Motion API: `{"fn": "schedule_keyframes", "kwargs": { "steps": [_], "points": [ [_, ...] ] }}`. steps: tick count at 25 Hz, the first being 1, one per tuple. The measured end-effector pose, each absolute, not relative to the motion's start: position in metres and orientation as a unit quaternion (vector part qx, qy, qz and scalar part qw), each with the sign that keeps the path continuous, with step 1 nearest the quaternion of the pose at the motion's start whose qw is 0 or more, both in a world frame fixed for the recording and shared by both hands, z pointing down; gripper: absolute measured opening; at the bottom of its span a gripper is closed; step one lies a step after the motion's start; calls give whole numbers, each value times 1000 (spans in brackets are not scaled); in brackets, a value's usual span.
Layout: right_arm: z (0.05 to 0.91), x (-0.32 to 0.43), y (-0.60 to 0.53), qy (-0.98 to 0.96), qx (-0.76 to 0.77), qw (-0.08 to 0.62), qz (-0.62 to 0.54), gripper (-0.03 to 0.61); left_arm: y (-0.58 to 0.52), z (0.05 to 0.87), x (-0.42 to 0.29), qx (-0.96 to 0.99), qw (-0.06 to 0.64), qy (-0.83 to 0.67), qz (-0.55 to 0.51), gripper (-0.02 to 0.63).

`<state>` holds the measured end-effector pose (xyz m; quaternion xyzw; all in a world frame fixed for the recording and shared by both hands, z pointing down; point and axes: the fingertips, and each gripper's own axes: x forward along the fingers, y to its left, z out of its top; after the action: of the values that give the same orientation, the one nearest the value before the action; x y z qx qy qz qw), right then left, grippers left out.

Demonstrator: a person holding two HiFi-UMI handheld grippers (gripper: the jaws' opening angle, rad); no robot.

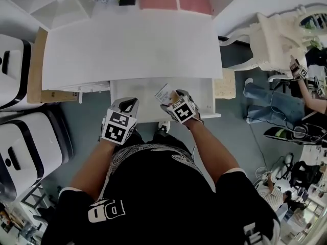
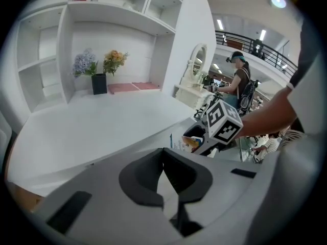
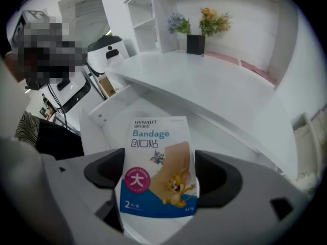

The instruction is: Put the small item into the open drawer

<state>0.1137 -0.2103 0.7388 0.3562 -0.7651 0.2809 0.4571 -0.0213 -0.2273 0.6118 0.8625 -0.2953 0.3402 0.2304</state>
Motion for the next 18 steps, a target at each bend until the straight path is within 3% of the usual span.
{"fn": "schedule_keyframes", "kwargs": {
  "steps": [9,18],
  "points": [
    [788,101,-215,-755,281,547,226,420,-218,618,-48,848,249,-324,339,14],
    [812,95,-225,-759,239,584,159,420,-209,617,-66,834,262,-352,335,14]
  ]
}}
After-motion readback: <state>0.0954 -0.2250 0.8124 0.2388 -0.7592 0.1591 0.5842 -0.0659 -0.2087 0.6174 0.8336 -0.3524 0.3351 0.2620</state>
